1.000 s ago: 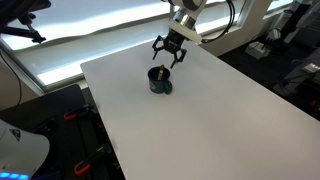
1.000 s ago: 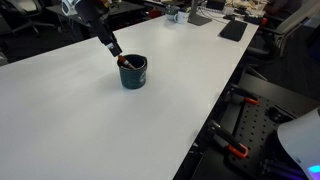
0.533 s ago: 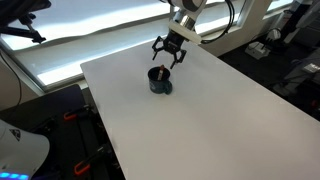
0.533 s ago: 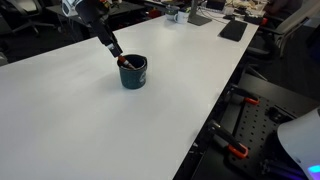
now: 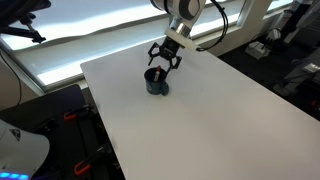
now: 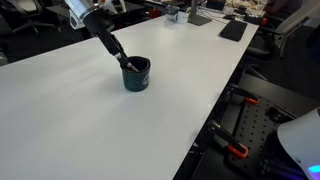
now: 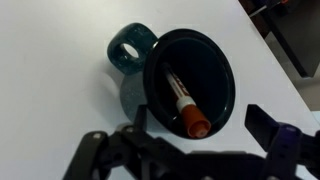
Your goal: Remove the red marker from the green mug.
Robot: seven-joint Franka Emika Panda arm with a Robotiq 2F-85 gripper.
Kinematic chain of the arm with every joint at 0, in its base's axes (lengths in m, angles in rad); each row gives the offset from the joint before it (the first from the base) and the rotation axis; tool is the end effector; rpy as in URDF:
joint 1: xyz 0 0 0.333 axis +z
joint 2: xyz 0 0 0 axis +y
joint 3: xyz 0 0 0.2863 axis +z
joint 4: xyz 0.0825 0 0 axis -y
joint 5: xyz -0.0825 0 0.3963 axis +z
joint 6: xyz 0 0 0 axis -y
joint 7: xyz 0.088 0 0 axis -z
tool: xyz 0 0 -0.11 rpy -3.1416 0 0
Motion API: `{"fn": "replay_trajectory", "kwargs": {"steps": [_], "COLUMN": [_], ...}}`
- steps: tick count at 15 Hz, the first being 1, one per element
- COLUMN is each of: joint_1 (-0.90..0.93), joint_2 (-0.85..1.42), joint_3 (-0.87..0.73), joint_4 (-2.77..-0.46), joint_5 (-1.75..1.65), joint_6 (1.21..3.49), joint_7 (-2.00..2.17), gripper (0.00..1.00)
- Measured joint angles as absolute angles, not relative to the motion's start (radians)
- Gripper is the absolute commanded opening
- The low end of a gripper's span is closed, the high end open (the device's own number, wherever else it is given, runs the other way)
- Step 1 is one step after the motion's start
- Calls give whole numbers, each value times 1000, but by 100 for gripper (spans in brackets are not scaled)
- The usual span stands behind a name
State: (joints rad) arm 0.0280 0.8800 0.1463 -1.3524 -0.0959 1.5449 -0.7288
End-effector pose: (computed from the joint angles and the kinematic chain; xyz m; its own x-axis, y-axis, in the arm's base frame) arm 0.6301 0.0885 0.1364 0.4494 0.7756 -0.4432 0.6412 -0.6255 -0.4446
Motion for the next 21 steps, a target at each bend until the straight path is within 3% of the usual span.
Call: {"fn": "replay_trajectory", "kwargs": {"steps": [21], "joint_1": [31], "joint_2": [772], "joint_3": [157], "joint_4": [-1407], "joint_5": [-102], "joint_6": [1573], "joint_7": [-733], "gripper": [100]}}
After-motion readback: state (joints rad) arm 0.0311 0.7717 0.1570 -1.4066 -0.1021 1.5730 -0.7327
